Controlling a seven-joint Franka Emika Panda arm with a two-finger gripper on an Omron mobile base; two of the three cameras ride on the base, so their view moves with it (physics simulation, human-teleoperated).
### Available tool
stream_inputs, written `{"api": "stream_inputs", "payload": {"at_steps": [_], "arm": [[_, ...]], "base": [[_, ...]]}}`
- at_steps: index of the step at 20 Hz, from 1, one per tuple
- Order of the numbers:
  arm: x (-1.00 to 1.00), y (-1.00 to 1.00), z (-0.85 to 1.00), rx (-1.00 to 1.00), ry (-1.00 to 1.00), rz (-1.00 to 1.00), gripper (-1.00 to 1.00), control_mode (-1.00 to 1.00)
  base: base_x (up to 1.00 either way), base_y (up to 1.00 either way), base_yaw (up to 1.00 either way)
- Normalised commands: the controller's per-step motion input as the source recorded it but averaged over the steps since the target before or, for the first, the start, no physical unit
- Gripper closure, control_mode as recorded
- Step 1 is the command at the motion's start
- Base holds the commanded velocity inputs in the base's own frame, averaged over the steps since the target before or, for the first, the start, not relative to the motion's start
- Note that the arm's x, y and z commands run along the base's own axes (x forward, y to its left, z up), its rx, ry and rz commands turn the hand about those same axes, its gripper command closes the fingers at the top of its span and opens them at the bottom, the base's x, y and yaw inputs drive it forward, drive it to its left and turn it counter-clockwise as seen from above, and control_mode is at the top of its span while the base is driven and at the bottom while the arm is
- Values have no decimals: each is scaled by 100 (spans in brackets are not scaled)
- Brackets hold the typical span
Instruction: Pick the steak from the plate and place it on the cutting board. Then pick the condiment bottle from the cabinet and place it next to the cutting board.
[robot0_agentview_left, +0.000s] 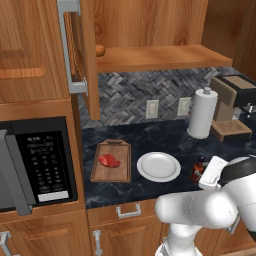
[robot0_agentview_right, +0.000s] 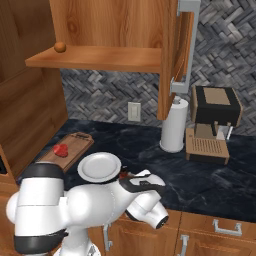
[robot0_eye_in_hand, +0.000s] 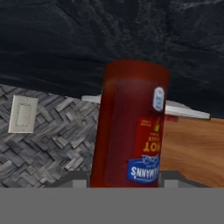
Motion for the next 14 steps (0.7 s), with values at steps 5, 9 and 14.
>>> {"api": "stream_inputs", "payload": {"at_steps": [5,9,14], "arm": [[0,0,-31,0,-1,0,100,-100],[0,0,-22,0,0,0,100,-100],[0,0,-17,0,0,0,100,-100]], "base": [[0,0,0],[0,0,0],[0,0,0]]}}
